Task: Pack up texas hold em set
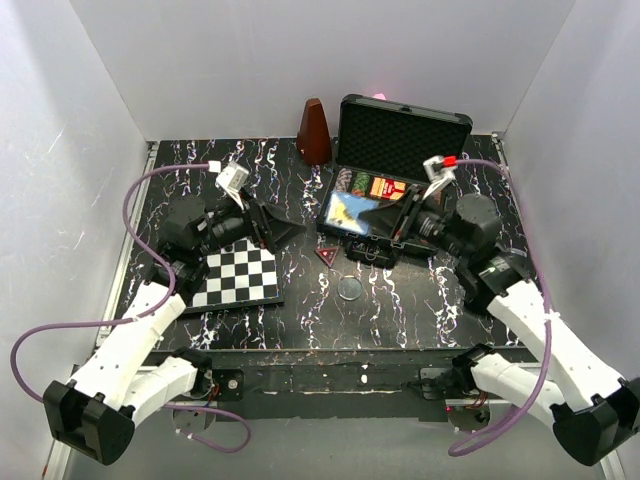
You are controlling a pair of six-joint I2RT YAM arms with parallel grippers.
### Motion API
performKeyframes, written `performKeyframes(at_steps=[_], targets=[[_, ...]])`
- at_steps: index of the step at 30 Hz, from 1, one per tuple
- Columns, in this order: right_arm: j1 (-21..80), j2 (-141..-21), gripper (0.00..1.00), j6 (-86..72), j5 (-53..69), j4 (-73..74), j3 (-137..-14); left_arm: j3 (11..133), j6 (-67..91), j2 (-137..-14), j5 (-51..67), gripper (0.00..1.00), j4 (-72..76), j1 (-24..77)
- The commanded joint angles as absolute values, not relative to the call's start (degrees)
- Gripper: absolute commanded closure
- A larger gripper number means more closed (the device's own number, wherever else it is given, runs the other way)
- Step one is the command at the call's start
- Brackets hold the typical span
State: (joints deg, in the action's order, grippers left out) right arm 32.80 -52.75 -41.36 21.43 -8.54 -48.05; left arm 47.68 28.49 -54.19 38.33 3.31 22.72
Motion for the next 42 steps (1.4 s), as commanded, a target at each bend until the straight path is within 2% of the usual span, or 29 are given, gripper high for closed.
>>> performKeyframes(at_steps=[1, 6, 12, 27, 42], targets=[[25.68, -52.02, 0.99, -33.75, 7.38, 15.79, -59.22, 53.87, 15.48, -54.93, 20.51, 0.02, -12.55, 21.09], [16.54, -57.12, 0.99, -34.19, 11.95, 20.92, -61.96, 52.56, 10.82, -53.62, 8.72, 0.02, -16.43, 21.01], [10.2, -66.16, 0.99, -35.59, 15.82, 20.03, -63.45, 51.33, 8.44, -51.59, 6.07, 0.02, -18.37, 21.01], [7.73, -92.44, 0.99, -36.21, 20.82, 24.6, -77.86, 52.47, 5.98, -50.8, 0.79, 0.02, -21.71, 21.01], [8.0, -98.0, 0.99, -40.43, 23.55, 21.71, -75.85, 52.56, 5.71, -50.8, 0.88, 0.02, -21.88, 21.18]])
